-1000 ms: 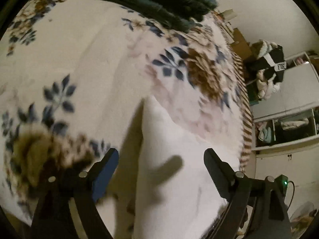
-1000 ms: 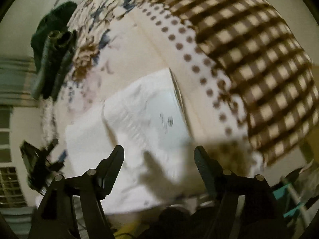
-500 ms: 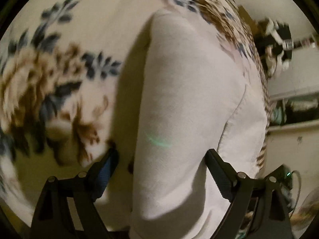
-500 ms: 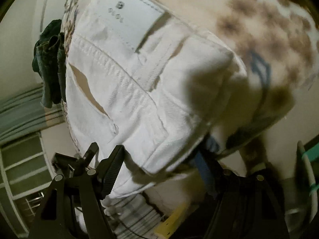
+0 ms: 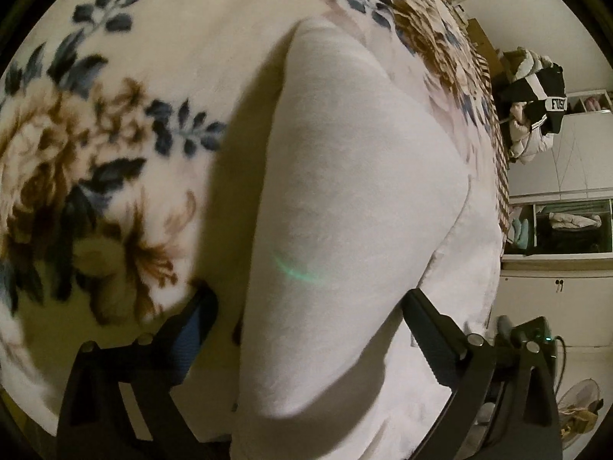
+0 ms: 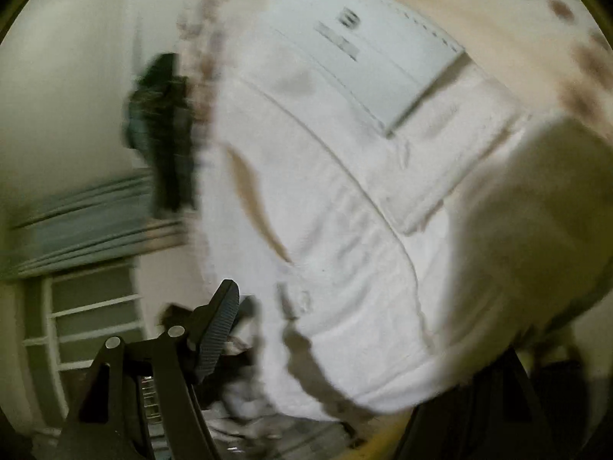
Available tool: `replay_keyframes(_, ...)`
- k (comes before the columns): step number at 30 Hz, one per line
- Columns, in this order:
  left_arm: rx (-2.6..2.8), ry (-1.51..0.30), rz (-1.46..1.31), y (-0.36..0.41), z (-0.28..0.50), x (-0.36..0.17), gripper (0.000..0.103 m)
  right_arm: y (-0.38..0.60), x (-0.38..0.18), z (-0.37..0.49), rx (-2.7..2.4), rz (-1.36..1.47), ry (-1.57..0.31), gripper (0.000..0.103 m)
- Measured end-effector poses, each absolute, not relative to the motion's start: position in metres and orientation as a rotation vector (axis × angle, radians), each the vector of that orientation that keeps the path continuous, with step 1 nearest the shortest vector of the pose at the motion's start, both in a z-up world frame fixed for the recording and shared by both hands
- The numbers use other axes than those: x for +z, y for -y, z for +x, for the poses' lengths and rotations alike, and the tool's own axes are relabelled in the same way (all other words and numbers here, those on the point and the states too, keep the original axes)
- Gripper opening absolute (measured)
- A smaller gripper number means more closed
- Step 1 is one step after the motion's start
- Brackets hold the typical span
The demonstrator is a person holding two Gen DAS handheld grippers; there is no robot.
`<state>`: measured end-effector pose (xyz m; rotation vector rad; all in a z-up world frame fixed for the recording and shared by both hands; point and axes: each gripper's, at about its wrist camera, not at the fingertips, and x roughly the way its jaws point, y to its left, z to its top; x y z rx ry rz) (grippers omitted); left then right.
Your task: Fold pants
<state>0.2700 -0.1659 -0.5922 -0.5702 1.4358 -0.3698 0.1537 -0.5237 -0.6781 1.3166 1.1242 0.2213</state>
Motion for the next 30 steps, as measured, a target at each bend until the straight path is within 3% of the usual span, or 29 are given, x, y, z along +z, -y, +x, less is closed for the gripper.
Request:
replay_keyframes(6, -0.381, -1.409, -0.584, 0.167, 0.274, -0.595, 0.102, 0.502, -0.692, 0.164, 0.182, 1.111, -1.207, 0.073)
replay_keyframes(7, -0.385, -1.402, -0.586, 0.167, 0.275, -0.595, 0.102, 0.499, -0.691, 0.165, 0.186, 1.114, -1.204, 0.055)
replay_keyframes(8, -0.397, -1.390, -0.591, 0.167, 0.274, -0.593, 0.096, 0.494, -0.688, 0.167, 0.178, 1.093, -1.208, 0.048)
replay_keyframes(9, -0.413, -1.374, -0.597, 0.166, 0.273, -0.591, 0.064, 0.488, -0.684, 0.169, 0.166, 1.055, -1.211, 0.041)
replay_keyframes(10, -0.459, -1.351, -0.614, 0.166, 0.272, -0.587, 0.052, 0.484, -0.680, 0.169, 0.157, 1.031, -1.208, 0.035)
replay_keyframes(13, -0.495, -1.315, -0.581, 0.169, 0.266, -0.567, 0.036, 0.476, -0.668, 0.165, 0.139, 1.014, -1.188, 0.031)
replay_keyframes(21, -0.507, -1.301, -0.616, 0.166, 0.260, -0.497, 0.030, 0.491, -0.587, 0.174, 0.148, 1.002, -1.181, 0.029)
replay_keyframes(30, -0.526, -1.163, -0.652, 0.141, 0.309, -0.378, 0.030, 0.476, -0.448, 0.224, 0.256, 0.917, -1.104, 0.029)
